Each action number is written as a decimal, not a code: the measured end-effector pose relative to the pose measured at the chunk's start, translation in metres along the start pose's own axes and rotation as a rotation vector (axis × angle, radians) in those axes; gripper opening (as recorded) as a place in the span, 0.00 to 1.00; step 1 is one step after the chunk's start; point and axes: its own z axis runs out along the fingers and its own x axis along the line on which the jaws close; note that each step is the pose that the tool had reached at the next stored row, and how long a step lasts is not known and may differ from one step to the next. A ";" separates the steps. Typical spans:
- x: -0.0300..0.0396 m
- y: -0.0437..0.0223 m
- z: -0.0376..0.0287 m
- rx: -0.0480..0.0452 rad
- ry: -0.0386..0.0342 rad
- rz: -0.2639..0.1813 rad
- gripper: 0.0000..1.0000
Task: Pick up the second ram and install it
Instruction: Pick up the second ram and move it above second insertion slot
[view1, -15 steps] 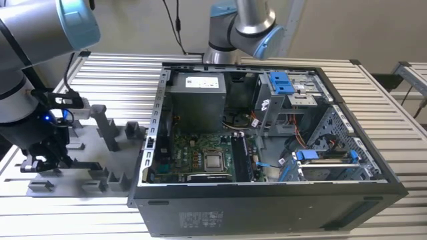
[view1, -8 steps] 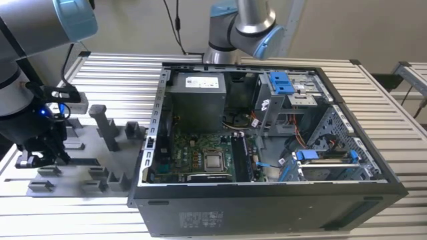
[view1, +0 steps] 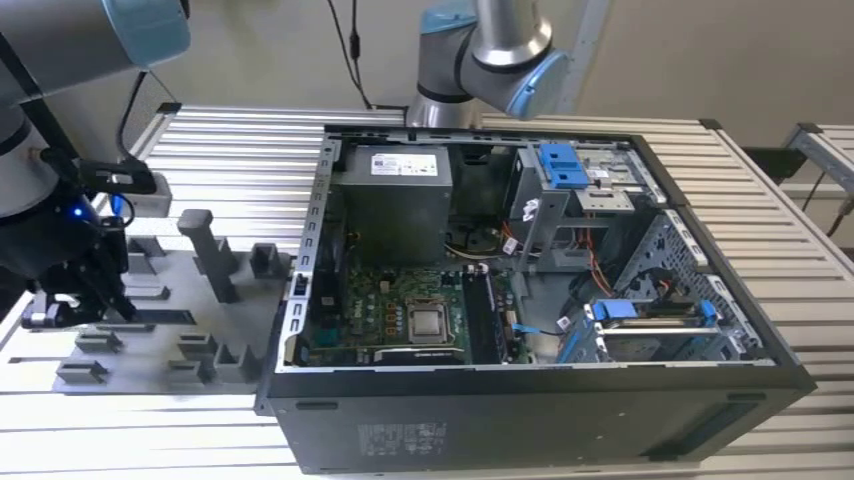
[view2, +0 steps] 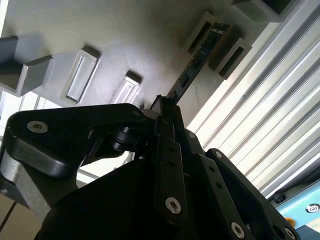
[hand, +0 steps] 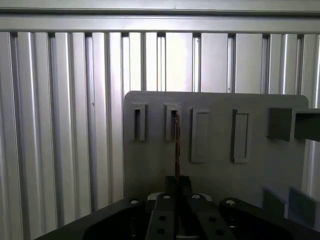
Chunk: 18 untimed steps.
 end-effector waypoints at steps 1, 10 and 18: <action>0.0000 0.0000 -0.0014 0.0000 0.0000 0.000 0.15; -0.0006 -0.0002 -0.0138 0.0000 0.0000 0.000 0.15; -0.0010 -0.0004 -0.0258 0.0000 0.0000 0.000 0.15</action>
